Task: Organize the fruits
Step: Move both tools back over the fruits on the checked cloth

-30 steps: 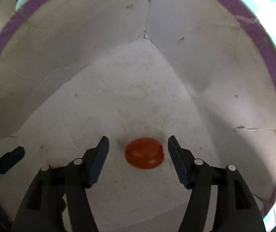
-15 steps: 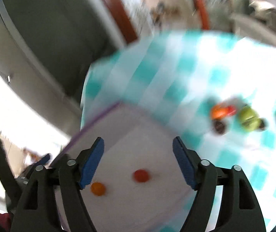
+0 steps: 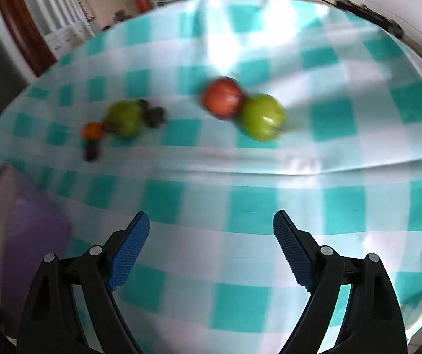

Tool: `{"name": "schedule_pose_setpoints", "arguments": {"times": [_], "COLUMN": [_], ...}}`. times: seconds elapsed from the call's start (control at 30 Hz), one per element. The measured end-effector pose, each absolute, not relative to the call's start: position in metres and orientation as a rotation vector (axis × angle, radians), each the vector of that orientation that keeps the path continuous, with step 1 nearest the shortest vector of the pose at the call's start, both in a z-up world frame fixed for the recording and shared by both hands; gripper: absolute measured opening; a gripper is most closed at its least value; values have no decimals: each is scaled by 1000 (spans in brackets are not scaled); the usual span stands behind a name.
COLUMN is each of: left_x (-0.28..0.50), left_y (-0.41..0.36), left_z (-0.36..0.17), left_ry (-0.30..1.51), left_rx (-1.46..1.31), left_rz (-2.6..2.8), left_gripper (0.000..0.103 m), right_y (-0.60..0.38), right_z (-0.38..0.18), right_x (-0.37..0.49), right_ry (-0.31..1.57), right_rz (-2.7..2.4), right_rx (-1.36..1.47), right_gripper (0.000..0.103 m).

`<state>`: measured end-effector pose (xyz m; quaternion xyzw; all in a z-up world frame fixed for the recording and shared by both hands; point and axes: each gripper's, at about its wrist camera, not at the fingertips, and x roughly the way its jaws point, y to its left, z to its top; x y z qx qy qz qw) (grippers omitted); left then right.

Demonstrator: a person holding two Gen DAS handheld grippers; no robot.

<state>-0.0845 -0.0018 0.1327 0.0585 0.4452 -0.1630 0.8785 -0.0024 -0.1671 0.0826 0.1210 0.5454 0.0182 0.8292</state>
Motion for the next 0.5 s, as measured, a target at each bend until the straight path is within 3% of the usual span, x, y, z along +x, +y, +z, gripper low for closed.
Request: {"name": "schedule_pose_setpoints", "arguments": {"times": [0.2,0.5], "left_x": [-78,-48], "left_y": [14,19], "left_z": [53,-5], "left_ry": [1050,1055], "left_rx": [168,122], "left_rz": [-249,-107], "left_gripper": [101,101], "right_y": [-186,-176], "right_z": [45,23], "right_x": [9,70], "right_ry": [1181,986], "right_rz": [34,52], "right_rx": [159,-154], "right_gripper": [83,83]}}
